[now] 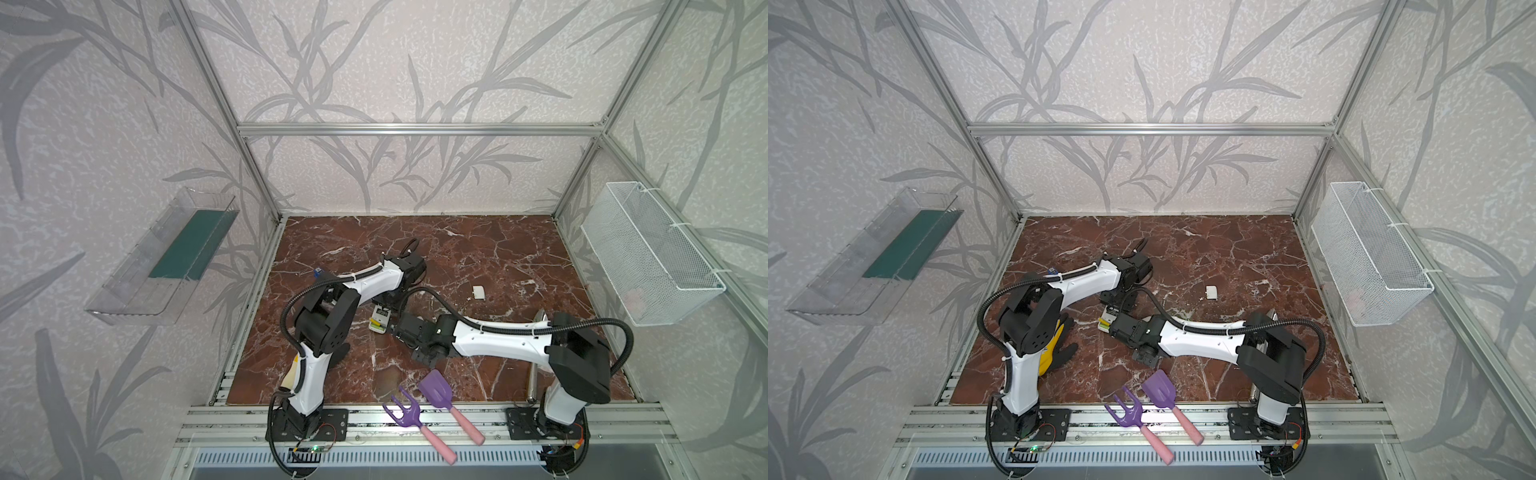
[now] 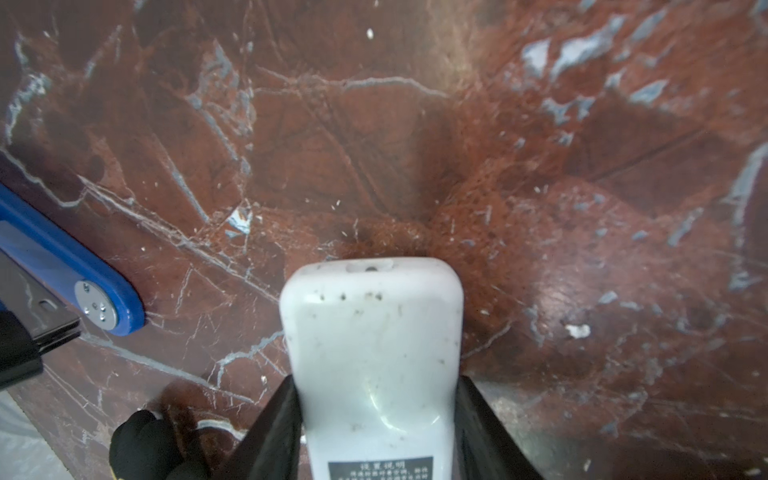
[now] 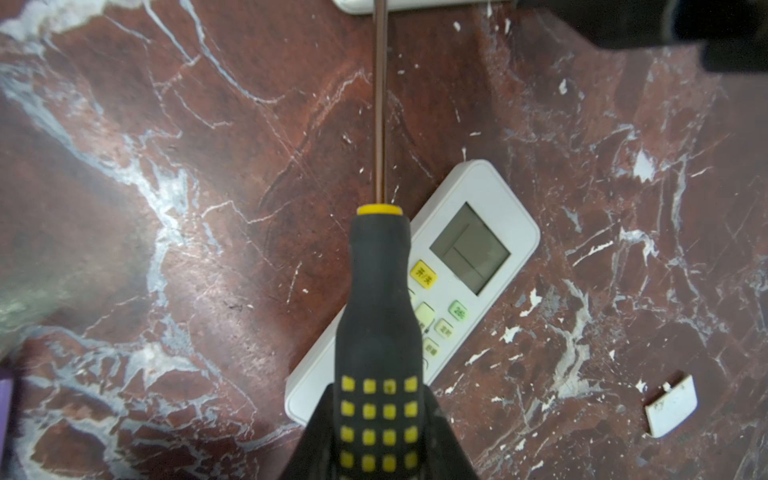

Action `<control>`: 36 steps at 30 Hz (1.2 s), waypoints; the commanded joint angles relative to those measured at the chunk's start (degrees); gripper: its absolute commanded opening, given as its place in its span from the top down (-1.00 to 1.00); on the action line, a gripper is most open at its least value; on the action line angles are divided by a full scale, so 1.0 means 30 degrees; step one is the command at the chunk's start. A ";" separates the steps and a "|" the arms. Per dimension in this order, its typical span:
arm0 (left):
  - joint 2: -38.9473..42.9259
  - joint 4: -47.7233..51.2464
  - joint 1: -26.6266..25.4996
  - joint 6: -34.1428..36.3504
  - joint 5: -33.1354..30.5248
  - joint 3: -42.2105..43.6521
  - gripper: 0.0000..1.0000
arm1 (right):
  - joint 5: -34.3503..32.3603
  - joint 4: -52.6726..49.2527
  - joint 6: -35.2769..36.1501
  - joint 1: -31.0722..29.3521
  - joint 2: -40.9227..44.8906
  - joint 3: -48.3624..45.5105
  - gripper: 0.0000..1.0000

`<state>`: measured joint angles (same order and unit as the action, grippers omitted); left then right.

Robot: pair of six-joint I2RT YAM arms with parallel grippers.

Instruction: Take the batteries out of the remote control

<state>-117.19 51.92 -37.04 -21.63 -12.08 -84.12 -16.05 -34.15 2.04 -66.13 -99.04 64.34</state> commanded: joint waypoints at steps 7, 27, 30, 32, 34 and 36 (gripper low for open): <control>-0.1614 -0.2187 0.0594 0.0358 0.4085 0.0720 0.05 | -0.1406 0.1025 -0.1106 -0.0164 0.1154 -0.0930 1.00; -0.2996 -0.3831 0.1638 0.1774 0.5676 -0.0146 0.07 | -0.2347 0.1034 -0.1649 -0.0106 0.0688 -0.0749 1.00; -0.3052 -0.3933 0.1668 0.1873 0.5924 -0.0247 0.07 | -0.2239 0.1216 -0.1589 -0.0106 0.0664 -0.0677 1.00; -0.3081 -0.4048 0.1703 0.1902 0.6140 -0.0302 0.07 | -0.2060 0.1448 -0.1509 -0.0106 0.0671 -0.0674 1.00; -0.3147 -0.4109 0.1740 0.1895 0.6405 -0.0374 0.07 | -0.1852 0.1491 -0.1428 -0.0106 0.0613 -0.0588 1.00; -0.3213 -0.4123 0.1764 0.1935 0.6614 -0.0518 0.07 | -0.1730 0.1437 -0.1354 -0.0106 0.0640 -0.0586 1.00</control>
<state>-119.35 50.92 -31.11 -16.45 2.61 -87.26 -21.43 -30.52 -1.93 -66.43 -97.25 61.43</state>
